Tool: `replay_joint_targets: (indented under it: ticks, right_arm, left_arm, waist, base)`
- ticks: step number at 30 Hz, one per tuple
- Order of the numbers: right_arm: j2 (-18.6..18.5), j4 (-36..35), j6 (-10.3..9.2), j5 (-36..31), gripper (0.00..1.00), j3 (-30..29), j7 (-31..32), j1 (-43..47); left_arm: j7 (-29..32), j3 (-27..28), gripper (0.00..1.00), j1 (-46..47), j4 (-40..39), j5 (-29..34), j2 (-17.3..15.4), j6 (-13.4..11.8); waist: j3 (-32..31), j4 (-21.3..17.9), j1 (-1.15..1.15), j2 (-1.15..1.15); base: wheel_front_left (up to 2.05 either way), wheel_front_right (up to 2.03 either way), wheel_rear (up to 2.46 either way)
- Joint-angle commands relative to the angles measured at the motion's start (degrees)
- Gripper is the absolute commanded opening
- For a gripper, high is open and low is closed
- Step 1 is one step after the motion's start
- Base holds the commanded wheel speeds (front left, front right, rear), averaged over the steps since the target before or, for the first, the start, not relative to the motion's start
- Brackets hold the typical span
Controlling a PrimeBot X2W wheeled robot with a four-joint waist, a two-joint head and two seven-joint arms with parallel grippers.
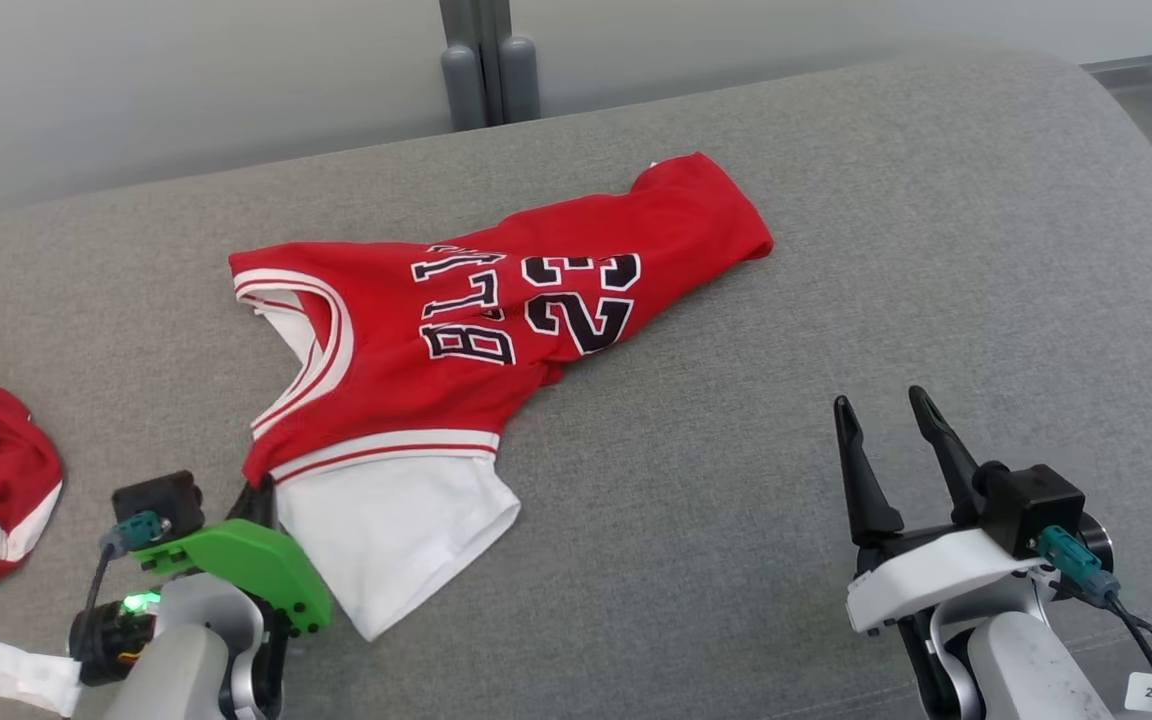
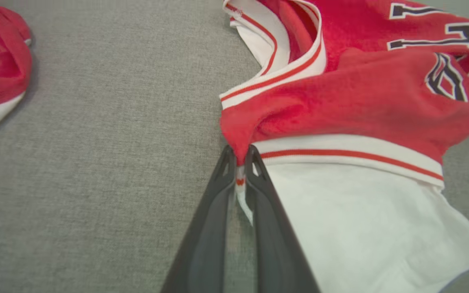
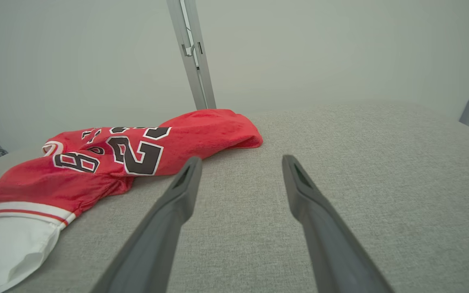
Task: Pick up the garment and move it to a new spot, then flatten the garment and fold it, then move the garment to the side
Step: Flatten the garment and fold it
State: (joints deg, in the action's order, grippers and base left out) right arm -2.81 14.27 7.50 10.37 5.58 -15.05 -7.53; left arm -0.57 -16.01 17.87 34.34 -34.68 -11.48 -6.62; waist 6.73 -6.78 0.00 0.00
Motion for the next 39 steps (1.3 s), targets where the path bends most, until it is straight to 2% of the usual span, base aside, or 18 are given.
replay_joint_targets:
  ticks: [1,6,7,8,13,22,25,32,39]
  right_arm:
    - [-0.1,-0.2,-0.02,0.2,1.0,0.1,-0.2,0.1]
    - [-0.1,0.0,-0.02,0.3,1.0,0.3,-0.2,-0.6]
    - [-0.1,0.0,-0.02,0.3,1.0,0.3,-0.2,-0.7]
    - [-0.2,0.0,-0.02,0.4,1.0,0.2,-0.2,-0.7]
    - [-0.1,0.1,-0.02,0.1,1.0,-0.6,-0.2,0.1]
    - [-0.1,-0.2,-0.02,-1.0,1.0,-2.3,-0.2,0.7]
    - [-0.1,-0.3,-0.02,-1.3,1.0,-2.7,0.1,1.2]
    - [-0.1,-0.9,-0.02,-3.0,1.0,-3.4,0.8,2.0]
    - [-0.2,-2.6,-0.02,-5.3,1.0,-3.9,2.7,2.6]
  left_arm:
    - [0.1,0.6,0.0,-0.8,-1.0,0.0,-1.0,-0.7]
    - [0.7,0.7,0.0,-0.6,-3.7,0.8,-2.7,-2.0]
    - [0.2,0.9,0.43,-0.6,-4.2,0.8,-2.7,-2.1]
    - [-0.3,0.9,1.0,-0.7,-4.6,0.9,-2.7,-2.2]
    - [-5.3,1.1,1.0,-2.4,-7.8,1.0,-1.4,-1.6]
    - [-14.0,1.7,1.0,-6.3,-14.8,3.5,-1.5,0.7]
    - [-14.7,2.3,1.0,-7.9,-17.8,5.7,-1.9,2.2]
    - [-14.6,8.0,1.0,-13.4,-27.2,11.6,1.3,6.3]
    - [-14.6,12.3,1.0,-17.5,-25.6,14.4,4.5,9.6]
  waist:
    - [0.2,0.8,0.0,0.0]
    - [0.3,0.9,0.0,0.0]
    - [0.3,0.8,0.0,0.0]
    - [0.3,0.7,0.0,0.0]
    - [0.0,0.6,0.0,0.0]
    - [-1.3,1.7,0.0,0.0]
    - [-1.9,2.3,0.0,0.0]
    - [-3.8,3.9,0.0,0.0]
    - [-4.9,5.3,0.0,0.0]
  base:
    - [0.0,0.0,0.0]
    - [0.0,0.0,0.0]
    - [0.0,0.0,0.0]
    - [0.0,0.0,0.0]
    - [0.0,0.0,0.0]
    - [0.0,0.0,0.0]
    - [0.0,0.0,0.0]
    - [0.0,0.0,0.0]
    - [0.0,0.0,0.0]
